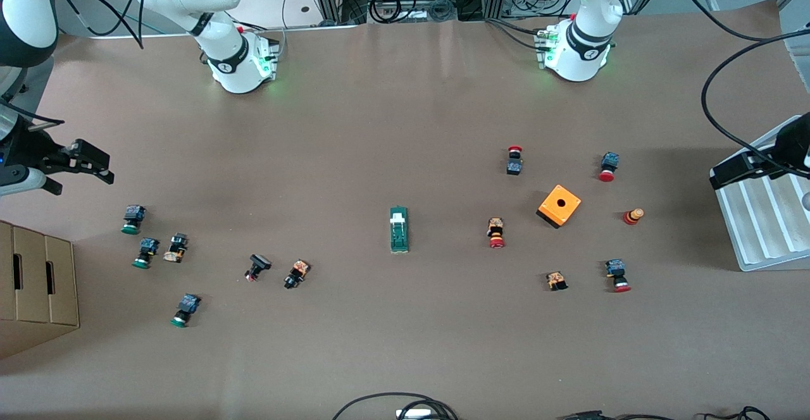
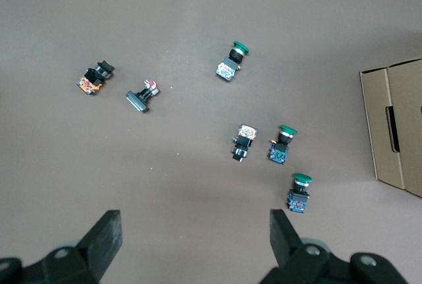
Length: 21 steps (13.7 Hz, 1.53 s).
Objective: Close load switch with both arms
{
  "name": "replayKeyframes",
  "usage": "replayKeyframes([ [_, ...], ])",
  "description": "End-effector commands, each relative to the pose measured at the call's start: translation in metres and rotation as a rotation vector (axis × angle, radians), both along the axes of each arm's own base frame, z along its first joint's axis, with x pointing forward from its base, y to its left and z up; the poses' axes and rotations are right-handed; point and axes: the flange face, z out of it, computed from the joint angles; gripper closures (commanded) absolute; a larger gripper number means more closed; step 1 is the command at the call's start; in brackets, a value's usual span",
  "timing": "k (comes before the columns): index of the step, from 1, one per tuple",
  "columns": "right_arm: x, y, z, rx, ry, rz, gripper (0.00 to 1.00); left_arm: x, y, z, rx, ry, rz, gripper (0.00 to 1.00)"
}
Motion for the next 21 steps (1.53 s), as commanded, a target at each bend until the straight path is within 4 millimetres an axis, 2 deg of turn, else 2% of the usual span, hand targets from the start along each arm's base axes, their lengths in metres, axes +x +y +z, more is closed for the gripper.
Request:
replayKeyframes([
  [1, 0.001, -0.004, 0.002, -0.031, 0.007, 0.012, 0.00, -0.008, -0.028, 0.023, -0.006, -0.036, -0.060, 0.00],
  [3, 0.001, -0.004, 0.001, -0.031, 0.007, 0.012, 0.00, -0.005, -0.035, 0.017, -0.012, -0.030, -0.077, 0.00],
  [4, 0.001, -0.004, 0.001, -0.031, 0.007, 0.012, 0.00, -0.004, -0.047, 0.015, -0.002, -0.030, -0.099, 0.00],
  [6, 0.001, -0.005, 0.001, -0.031, 0.006, 0.010, 0.00, -0.001, -0.053, 0.017, 0.020, -0.059, -0.119, 0.00],
  [8, 0.001, -0.005, 0.000, -0.031, 0.009, 0.010, 0.00, 0.008, -0.056, 0.008, 0.017, -0.070, -0.127, 0.00],
  [11, 0.000, -0.005, 0.002, -0.031, 0.006, 0.009, 0.00, 0.010, -0.075, 0.002, 0.012, -0.064, -0.160, 0.00],
  [15, 0.001, -0.007, 0.001, -0.031, 0.007, 0.004, 0.00, 0.010, -0.083, 0.013, -0.001, -0.117, -0.173, 0.00],
  [16, 0.001, -0.005, 0.003, -0.031, 0.006, 0.007, 0.00, 0.003, -0.104, 0.021, -0.004, -0.132, -0.201, 0.00],
  [18, 0.002, -0.007, 0.002, -0.031, 0.007, 0.004, 0.00, -0.007, -0.126, 0.032, -0.014, -0.149, -0.228, 0.00],
  [21, 0.003, -0.007, 0.002, -0.032, 0.010, 0.006, 0.00, -0.022, -0.172, 0.045, -0.030, -0.184, -0.259, 0.00],
])
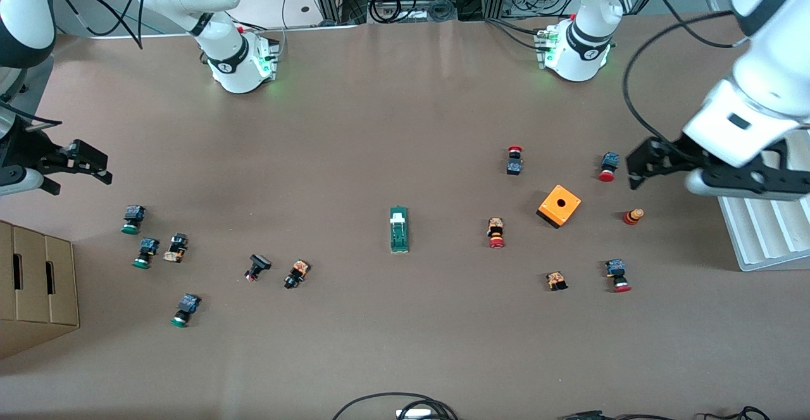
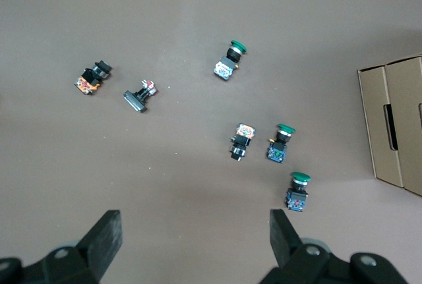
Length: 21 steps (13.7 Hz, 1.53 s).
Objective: Close load switch with both arms
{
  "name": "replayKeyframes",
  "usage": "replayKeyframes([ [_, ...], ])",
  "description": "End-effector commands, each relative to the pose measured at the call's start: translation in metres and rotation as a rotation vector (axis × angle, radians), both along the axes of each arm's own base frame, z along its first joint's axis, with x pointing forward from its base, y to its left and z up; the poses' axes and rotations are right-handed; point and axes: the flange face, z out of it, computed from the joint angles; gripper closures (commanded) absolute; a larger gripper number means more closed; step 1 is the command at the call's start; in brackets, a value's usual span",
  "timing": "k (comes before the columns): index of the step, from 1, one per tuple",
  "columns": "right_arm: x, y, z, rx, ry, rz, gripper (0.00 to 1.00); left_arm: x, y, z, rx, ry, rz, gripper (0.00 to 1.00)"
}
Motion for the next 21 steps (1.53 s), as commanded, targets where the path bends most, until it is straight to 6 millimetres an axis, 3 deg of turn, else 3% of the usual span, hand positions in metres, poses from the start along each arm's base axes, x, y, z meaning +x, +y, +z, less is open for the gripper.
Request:
replayKeyframes([
  [1, 0.003, -0.003, 0.002, -0.032, 0.010, 0.011, 0.00, -0.021, -0.050, 0.018, -0.012, -0.046, 0.011, 0.00],
  [5, 0.007, 0.000, -0.005, -0.030, 0.015, 0.016, 0.00, -0.062, -0.143, 0.022, 0.091, -0.141, 0.119, 0.00],
  [7, 0.006, -0.001, -0.005, -0.030, 0.018, 0.016, 0.00, -0.085, -0.192, 0.012, 0.131, -0.202, 0.186, 0.00],
  [10, 0.006, -0.003, -0.005, -0.032, 0.018, 0.014, 0.00, -0.108, -0.238, -0.008, 0.120, -0.234, 0.259, 0.00],
  [14, 0.006, -0.003, -0.004, -0.032, 0.018, 0.016, 0.00, -0.149, -0.313, -0.057, 0.159, -0.353, 0.332, 0.00],
  [21, 0.009, -0.005, 0.000, -0.035, -0.019, 0.012, 0.00, -0.191, -0.392, -0.158, 0.228, -0.542, 0.395, 0.00],
])
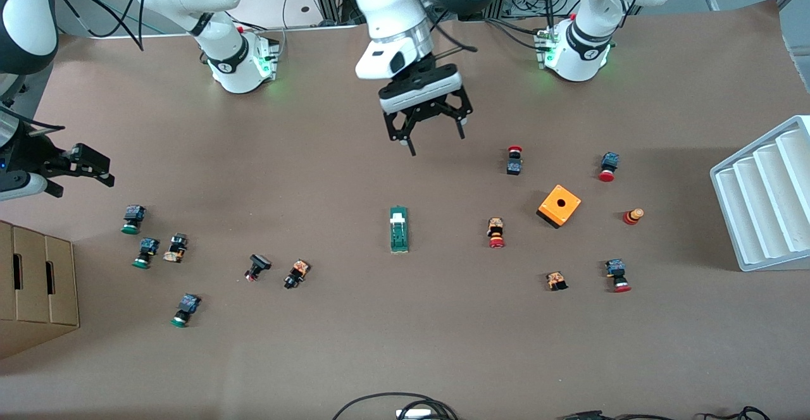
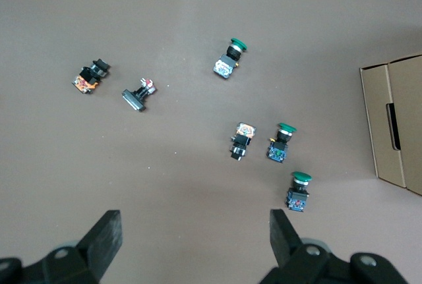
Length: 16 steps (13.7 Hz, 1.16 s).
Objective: Close load switch with both arms
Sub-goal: 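Move the left gripper over the green load switch and lower it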
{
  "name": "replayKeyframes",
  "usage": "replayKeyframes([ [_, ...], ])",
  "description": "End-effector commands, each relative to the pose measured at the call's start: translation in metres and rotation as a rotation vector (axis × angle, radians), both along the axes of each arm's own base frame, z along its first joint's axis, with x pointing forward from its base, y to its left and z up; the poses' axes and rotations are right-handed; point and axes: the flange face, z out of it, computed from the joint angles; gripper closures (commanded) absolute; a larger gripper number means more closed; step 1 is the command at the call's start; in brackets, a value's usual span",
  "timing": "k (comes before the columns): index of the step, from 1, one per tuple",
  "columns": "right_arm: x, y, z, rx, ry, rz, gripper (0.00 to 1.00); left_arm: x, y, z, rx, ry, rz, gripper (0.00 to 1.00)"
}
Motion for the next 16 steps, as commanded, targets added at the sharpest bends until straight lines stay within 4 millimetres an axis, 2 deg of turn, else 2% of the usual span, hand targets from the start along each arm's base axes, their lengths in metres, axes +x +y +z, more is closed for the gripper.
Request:
replayKeyframes([
  [1, 0.005, -0.004, 0.006, -0.034, -0.028, 0.013, 0.00, -0.015, -0.031, -0.043, 0.016, -0.125, 0.028, 0.00],
  [3, 0.004, -0.002, 0.006, -0.035, -0.024, 0.015, 0.00, -0.027, -0.049, -0.068, 0.006, -0.191, 0.041, 0.00],
  [5, 0.005, -0.003, 0.006, -0.034, -0.025, 0.012, 0.00, -0.038, -0.061, -0.077, -0.012, -0.223, 0.021, 0.00],
  [10, 0.005, -0.005, 0.004, -0.033, -0.018, 0.007, 0.00, -0.065, -0.094, -0.119, 0.041, -0.337, -0.154, 0.00],
  [12, 0.004, -0.006, 0.004, -0.034, -0.017, 0.006, 0.00, -0.072, -0.100, -0.144, 0.002, -0.407, -0.137, 0.00],
  [16, 0.006, -0.006, 0.002, -0.035, -0.013, 0.005, 0.00, -0.093, -0.097, -0.211, -0.087, -0.554, -0.126, 0.00],
])
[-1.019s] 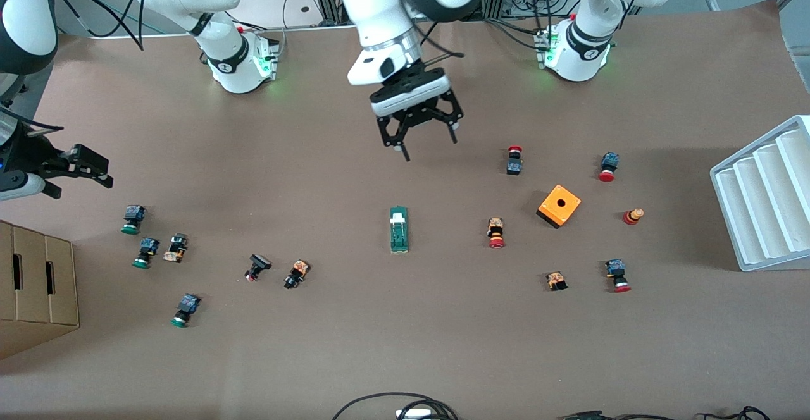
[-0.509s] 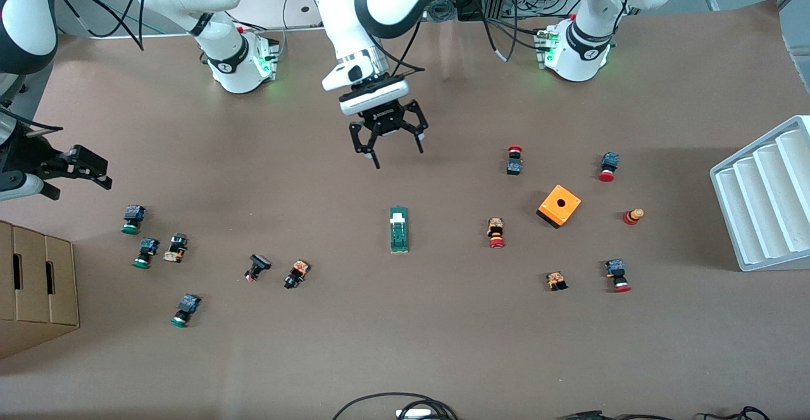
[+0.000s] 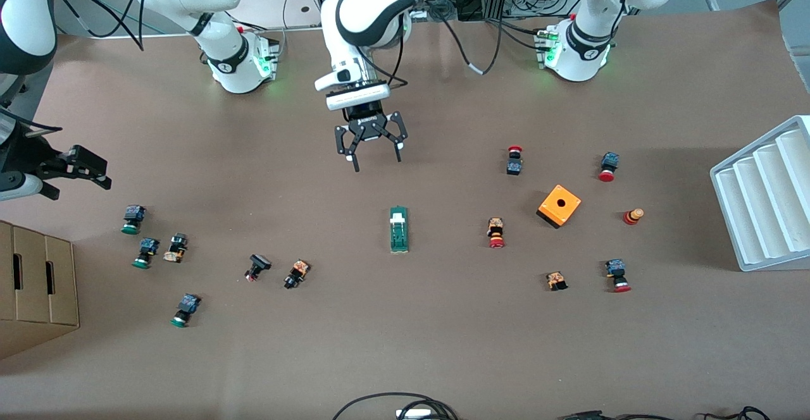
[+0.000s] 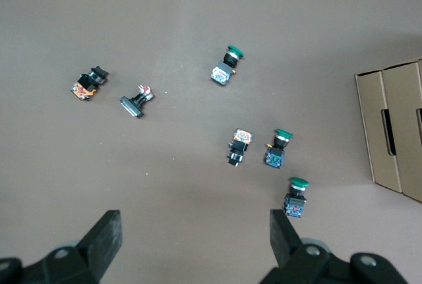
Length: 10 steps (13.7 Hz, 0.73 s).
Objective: Close load switch with both arms
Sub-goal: 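Move the left gripper over the green load switch and lower it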
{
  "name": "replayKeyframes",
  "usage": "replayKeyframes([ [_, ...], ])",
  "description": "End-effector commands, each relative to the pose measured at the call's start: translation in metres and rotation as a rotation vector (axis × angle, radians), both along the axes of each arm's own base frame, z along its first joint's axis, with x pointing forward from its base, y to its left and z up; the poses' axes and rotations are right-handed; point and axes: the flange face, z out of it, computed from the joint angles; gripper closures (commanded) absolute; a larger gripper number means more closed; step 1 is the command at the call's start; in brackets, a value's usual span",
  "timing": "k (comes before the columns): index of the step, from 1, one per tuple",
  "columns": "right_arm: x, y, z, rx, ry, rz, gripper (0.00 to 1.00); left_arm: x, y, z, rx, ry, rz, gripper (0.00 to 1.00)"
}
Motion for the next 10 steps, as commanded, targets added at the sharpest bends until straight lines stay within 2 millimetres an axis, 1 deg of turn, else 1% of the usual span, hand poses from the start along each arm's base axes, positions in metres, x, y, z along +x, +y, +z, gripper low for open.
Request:
replayKeyframes([
  [1, 0.004, -0.005, 0.001, -0.033, 0.001, 0.006, 0.00, -0.015, 0.004, -0.039, -0.074, -0.090, -0.022, 0.00],
  [3, 0.004, -0.006, 0.000, -0.033, 0.004, 0.004, 0.00, -0.018, 0.003, -0.062, -0.103, -0.113, -0.029, 0.00],
  [5, 0.005, -0.007, -0.001, -0.034, 0.001, 0.006, 0.00, -0.025, 0.003, -0.084, -0.097, -0.127, -0.044, 0.00],
  [7, 0.004, -0.006, 0.000, -0.033, 0.001, 0.004, 0.00, -0.026, 0.005, -0.110, -0.094, -0.140, -0.049, 0.00],
  [10, 0.005, -0.005, -0.001, -0.033, 0.003, 0.004, 0.00, -0.027, 0.011, -0.144, -0.079, -0.155, -0.047, 0.00],
])
